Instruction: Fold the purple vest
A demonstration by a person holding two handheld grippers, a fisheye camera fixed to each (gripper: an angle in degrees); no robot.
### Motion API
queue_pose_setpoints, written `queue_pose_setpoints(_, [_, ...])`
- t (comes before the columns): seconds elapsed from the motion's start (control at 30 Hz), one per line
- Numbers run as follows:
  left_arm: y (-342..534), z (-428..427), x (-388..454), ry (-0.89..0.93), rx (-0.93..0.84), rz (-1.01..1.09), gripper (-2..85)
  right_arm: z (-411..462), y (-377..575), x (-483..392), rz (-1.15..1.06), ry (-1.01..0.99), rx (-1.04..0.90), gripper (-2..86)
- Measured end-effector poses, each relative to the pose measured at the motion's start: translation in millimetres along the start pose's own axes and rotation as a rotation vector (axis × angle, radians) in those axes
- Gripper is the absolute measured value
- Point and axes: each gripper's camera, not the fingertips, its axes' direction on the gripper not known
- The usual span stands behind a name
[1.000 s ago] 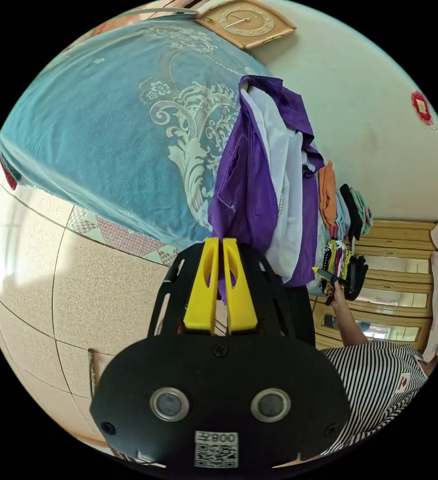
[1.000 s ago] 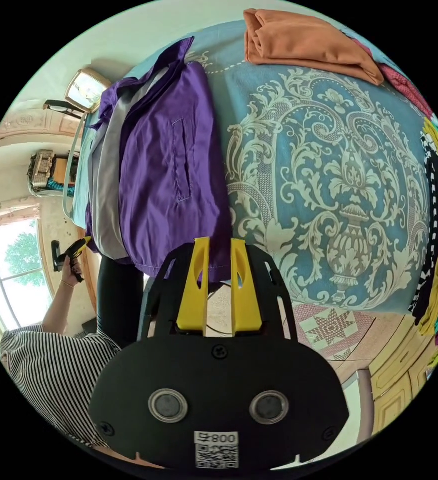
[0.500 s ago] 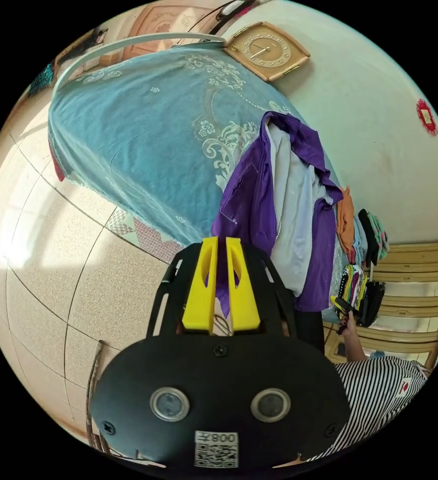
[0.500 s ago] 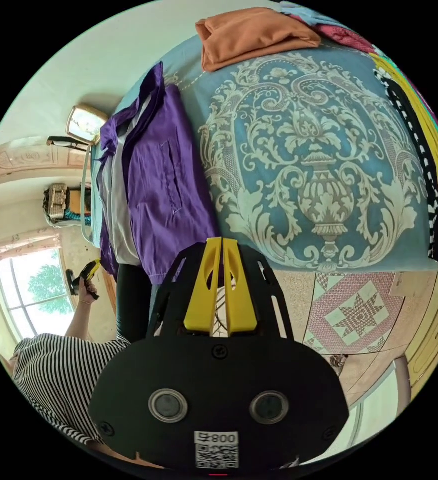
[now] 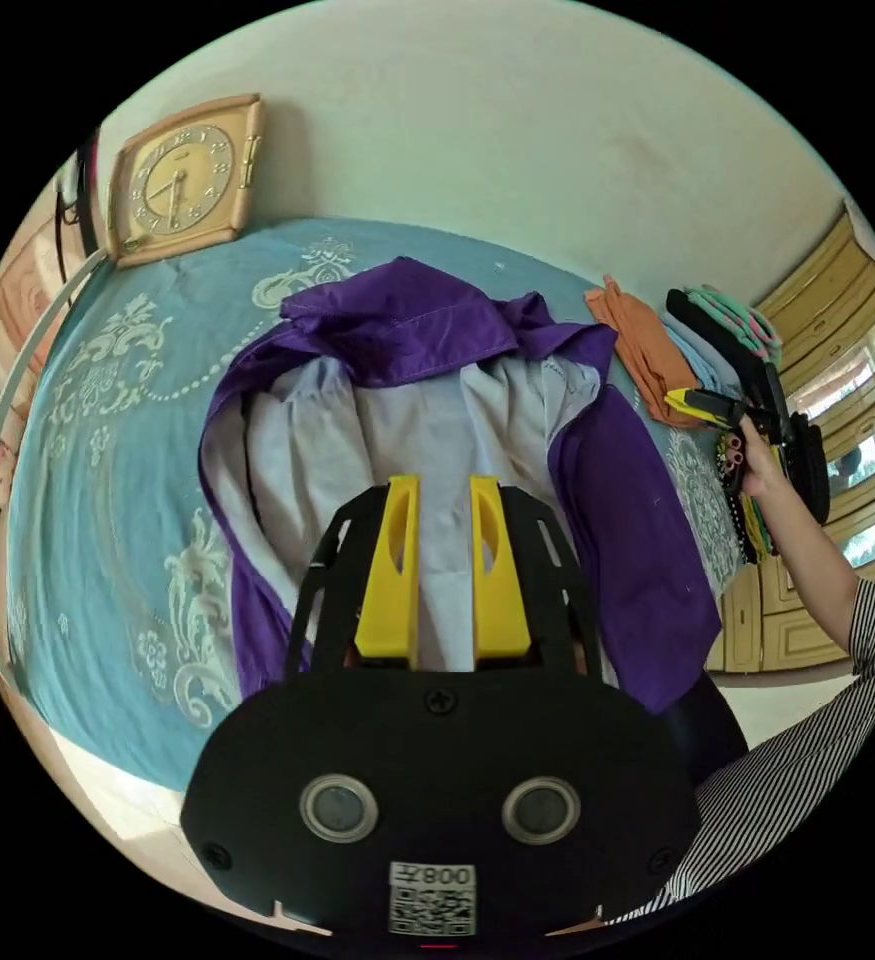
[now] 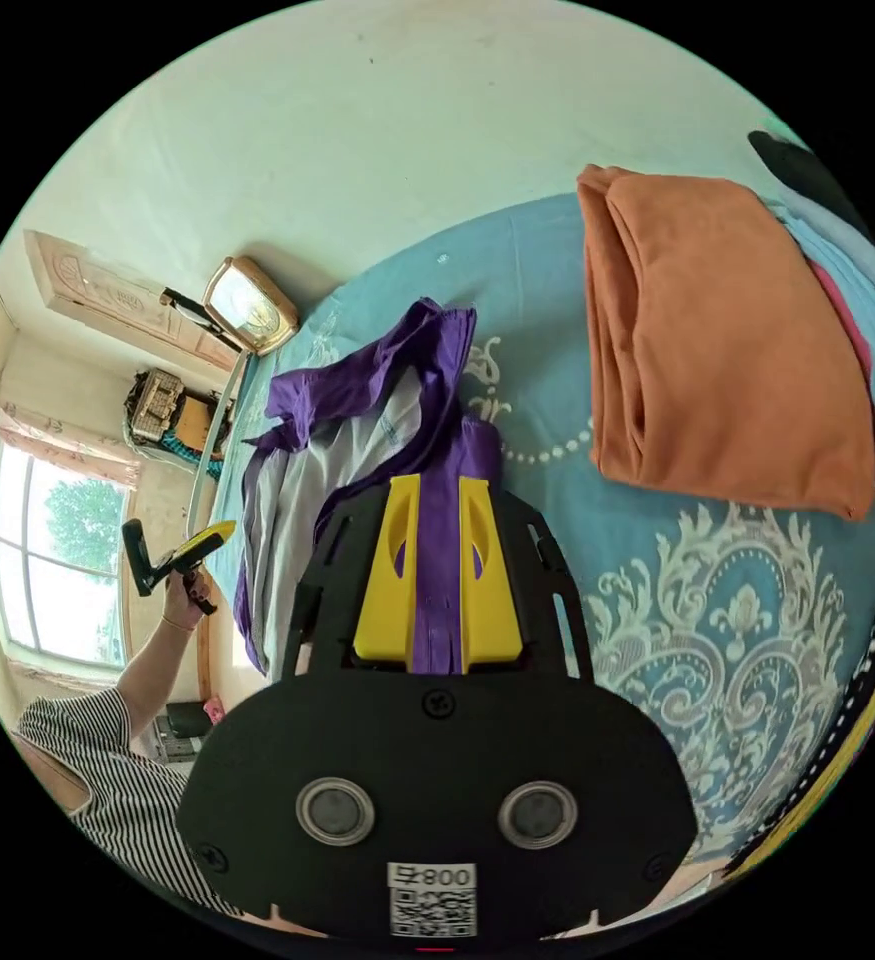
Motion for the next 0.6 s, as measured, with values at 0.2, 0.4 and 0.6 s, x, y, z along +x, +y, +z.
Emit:
queue_pose_setpoints(0.2, [-89, 54, 53, -0.126, -0.042, 0.141, 8.2, 49, -68, -10, 0.028, -0.005, 0.024, 8.3])
queue_pose_setpoints(0.4, [-129, 95, 95, -0.44, -0.149, 0.276, 2.6, 88, -82, -16, 0.043, -0.02, -0.011, 4.4])
queue_pose_setpoints(0.6, [-153, 55, 101, -0.357, 0.0, 0.22, 1.0, 69, -75, -48, -0.023, -0.07, 0.057, 0.8])
